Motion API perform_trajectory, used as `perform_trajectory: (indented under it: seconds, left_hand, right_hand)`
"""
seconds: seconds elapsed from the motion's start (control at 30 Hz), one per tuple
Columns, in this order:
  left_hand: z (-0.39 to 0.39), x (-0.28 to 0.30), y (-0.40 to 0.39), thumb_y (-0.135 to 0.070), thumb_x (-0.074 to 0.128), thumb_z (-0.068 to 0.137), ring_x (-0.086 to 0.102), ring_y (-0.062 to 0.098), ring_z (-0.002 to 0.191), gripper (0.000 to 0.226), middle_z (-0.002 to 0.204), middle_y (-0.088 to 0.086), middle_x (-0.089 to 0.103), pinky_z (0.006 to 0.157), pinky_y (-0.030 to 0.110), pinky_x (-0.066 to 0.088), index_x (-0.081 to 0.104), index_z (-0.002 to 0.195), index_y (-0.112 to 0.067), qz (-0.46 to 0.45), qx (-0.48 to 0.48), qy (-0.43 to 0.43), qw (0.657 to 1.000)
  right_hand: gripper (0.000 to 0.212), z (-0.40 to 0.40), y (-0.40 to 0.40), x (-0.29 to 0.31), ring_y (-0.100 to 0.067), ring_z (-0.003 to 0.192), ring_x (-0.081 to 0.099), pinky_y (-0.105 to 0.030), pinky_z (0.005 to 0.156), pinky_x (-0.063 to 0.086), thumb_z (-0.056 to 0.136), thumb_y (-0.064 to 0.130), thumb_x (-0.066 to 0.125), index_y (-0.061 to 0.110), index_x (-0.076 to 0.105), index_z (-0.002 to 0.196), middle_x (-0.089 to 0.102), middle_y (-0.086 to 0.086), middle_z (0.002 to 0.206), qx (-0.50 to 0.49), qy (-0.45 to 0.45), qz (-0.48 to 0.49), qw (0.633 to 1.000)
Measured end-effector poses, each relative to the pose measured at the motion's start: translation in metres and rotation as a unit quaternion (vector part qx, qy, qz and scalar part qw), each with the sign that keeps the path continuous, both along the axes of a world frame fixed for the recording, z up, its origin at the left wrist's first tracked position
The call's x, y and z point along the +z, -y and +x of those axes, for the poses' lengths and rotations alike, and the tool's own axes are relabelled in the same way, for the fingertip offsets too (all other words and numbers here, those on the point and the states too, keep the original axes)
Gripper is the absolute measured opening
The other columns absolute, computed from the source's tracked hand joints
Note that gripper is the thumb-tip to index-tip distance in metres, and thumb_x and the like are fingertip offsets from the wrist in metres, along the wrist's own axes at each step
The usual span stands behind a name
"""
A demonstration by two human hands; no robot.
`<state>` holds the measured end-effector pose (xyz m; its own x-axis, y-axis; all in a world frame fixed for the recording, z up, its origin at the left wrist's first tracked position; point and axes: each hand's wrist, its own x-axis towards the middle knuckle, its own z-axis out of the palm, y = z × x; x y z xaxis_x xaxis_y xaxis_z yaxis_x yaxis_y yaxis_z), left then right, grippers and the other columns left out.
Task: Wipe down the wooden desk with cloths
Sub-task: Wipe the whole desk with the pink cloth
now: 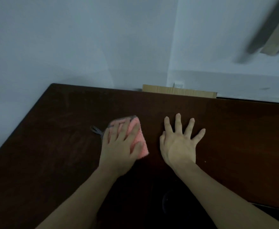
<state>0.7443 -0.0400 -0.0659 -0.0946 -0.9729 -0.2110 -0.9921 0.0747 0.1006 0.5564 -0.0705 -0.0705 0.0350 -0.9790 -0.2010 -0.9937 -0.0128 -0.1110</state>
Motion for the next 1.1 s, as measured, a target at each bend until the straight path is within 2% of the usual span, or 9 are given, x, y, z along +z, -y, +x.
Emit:
perform_trajectory:
  seconds: [0.07,0.2,0.33,0.4,0.53,0.67,0.83,1.0,1.1]
  left_hand:
    - [-0.001,-0.002,-0.034,-0.068,-0.009,0.093,-0.022,0.023,0.154,0.067,0.166,-0.008,-0.026,0.124,0.047,-0.011,-0.022,0.154,-0.046,0.006,-0.047,0.007,0.999]
    - [0.01,-0.007,-0.066,-0.068,0.008,0.101,-0.002,0.023,0.157,0.065,0.171,-0.01,0.0,0.122,0.049,0.003,0.0,0.161,-0.044,0.017,-0.092,-0.003,0.996]
    - [0.021,-0.009,-0.03,-0.078,-0.012,0.087,-0.018,0.021,0.154,0.072,0.165,-0.013,-0.023,0.124,0.045,-0.008,-0.02,0.153,-0.051,-0.007,-0.08,-0.004,0.997]
    - [0.026,-0.01,0.005,-0.078,-0.012,0.084,-0.015,0.023,0.155,0.072,0.163,-0.013,-0.025,0.124,0.047,-0.007,-0.026,0.149,-0.05,-0.021,-0.049,0.002,0.999]
    - [0.031,-0.015,0.062,-0.071,-0.007,0.087,-0.002,0.03,0.156,0.075,0.17,-0.005,-0.008,0.124,0.054,-0.001,-0.015,0.157,-0.045,-0.024,-0.009,0.02,0.999]
    - [0.029,-0.007,0.068,-0.067,-0.003,0.092,-0.002,0.032,0.156,0.072,0.171,-0.002,-0.007,0.124,0.055,0.002,-0.01,0.159,-0.043,-0.012,-0.014,0.019,1.0]
    - [0.04,-0.004,-0.007,-0.067,0.002,0.095,-0.02,0.025,0.154,0.067,0.167,-0.011,-0.024,0.125,0.053,-0.006,-0.013,0.157,-0.046,0.013,-0.121,-0.018,0.992]
    - [0.081,-0.008,-0.05,-0.065,0.019,0.103,0.006,0.026,0.157,0.065,0.171,-0.007,0.006,0.12,0.05,0.007,0.012,0.162,-0.04,0.006,-0.265,-0.015,0.964]
    - [0.098,-0.01,-0.015,-0.067,0.024,0.101,-0.007,0.021,0.157,0.068,0.17,-0.014,-0.009,0.123,0.046,-0.003,-0.005,0.159,-0.047,-0.008,-0.266,-0.018,0.964]
  right_hand:
    - [0.063,-0.001,0.0,0.001,-0.051,0.15,-0.013,-0.078,0.113,0.002,0.105,0.047,0.016,0.029,-0.004,0.161,-0.011,-0.01,0.169,-0.001,-0.001,0.005,1.0]
    - [0.063,-0.002,0.0,0.001,-0.051,0.15,-0.014,-0.077,0.113,0.001,0.105,0.047,0.015,0.029,-0.006,0.161,-0.013,-0.01,0.169,-0.007,-0.002,0.009,1.0]
    - [0.062,-0.002,0.0,0.002,-0.051,0.15,-0.015,-0.077,0.114,0.0,0.105,0.047,0.015,0.03,-0.006,0.161,-0.013,-0.009,0.169,-0.006,-0.003,0.011,1.0]
    - [0.062,-0.001,0.0,0.001,-0.05,0.15,-0.014,-0.077,0.114,-0.001,0.105,0.047,0.015,0.03,-0.005,0.161,-0.012,-0.009,0.169,-0.009,-0.004,0.009,1.0]
    - [0.061,0.0,-0.001,0.001,-0.049,0.151,-0.013,-0.076,0.114,-0.002,0.105,0.047,0.016,0.031,-0.001,0.161,-0.009,-0.008,0.17,-0.012,-0.003,0.001,1.0]
    - [0.06,0.002,0.0,0.003,-0.046,0.152,-0.014,-0.075,0.115,-0.003,0.105,0.047,0.015,0.033,-0.002,0.161,-0.011,-0.006,0.17,-0.017,-0.007,0.009,1.0]
    - [0.06,0.008,0.002,0.011,-0.041,0.153,-0.013,-0.073,0.116,-0.002,0.106,0.046,0.017,0.033,0.0,0.162,-0.011,-0.003,0.17,-0.032,-0.013,0.029,0.999]
    - [0.061,0.041,0.008,0.018,-0.038,0.154,-0.016,-0.073,0.115,-0.006,0.106,0.046,0.021,0.031,0.005,0.162,-0.009,0.002,0.17,0.008,-0.012,0.006,1.0]
    - [0.06,0.074,0.016,0.015,-0.038,0.153,-0.017,-0.071,0.115,-0.008,0.107,0.045,0.022,0.034,0.001,0.162,-0.01,0.003,0.17,0.015,0.041,0.023,0.999]
